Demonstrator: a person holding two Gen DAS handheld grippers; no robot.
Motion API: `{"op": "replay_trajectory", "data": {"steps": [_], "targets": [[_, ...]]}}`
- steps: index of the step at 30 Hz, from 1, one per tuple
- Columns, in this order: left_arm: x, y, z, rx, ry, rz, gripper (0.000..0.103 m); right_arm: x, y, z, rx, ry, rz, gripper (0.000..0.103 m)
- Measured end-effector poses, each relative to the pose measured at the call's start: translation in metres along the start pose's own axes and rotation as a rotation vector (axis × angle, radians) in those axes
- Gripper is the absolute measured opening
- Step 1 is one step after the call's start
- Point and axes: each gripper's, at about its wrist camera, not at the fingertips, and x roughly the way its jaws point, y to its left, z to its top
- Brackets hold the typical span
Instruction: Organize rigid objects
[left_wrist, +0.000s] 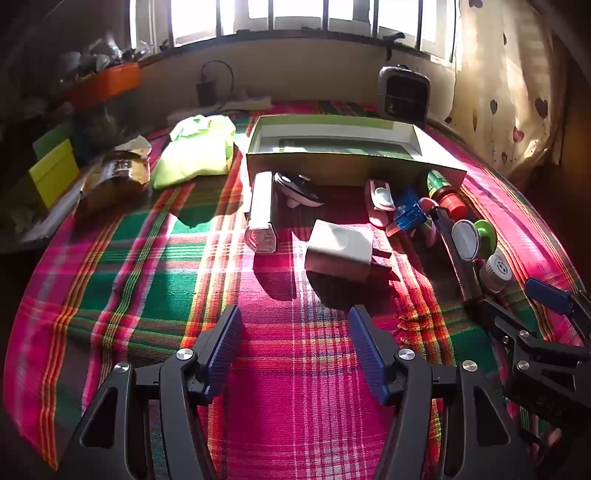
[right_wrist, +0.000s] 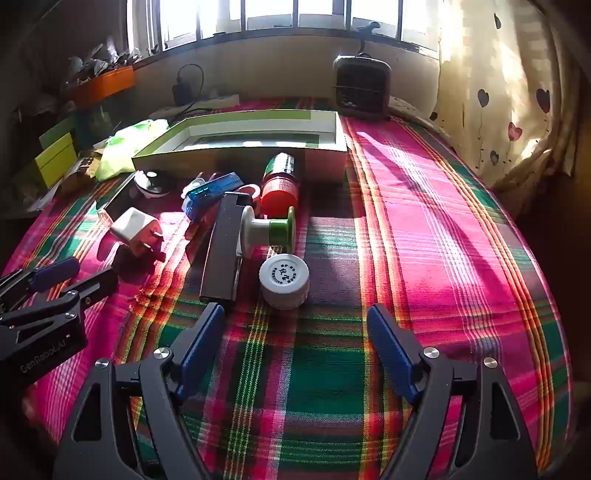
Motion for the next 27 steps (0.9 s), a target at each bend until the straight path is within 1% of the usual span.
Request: {"op": "replay_trajectory", "data": {"steps": [21, 27], "targets": [[0.0, -0.0054, -0.0036, -0.01, -0.004, 0.007, 0.059, 0.0004, -0.0008, -0.0006, 0.001, -0.003, 0.001, 0.079], [-0.0018, -0.0018, -0.0033, -0.014, -0.005, 0.004, 0.06, 0.0003, -0.0009, -0.0009, 0.001, -0.004, 0.001, 0.079]]}}
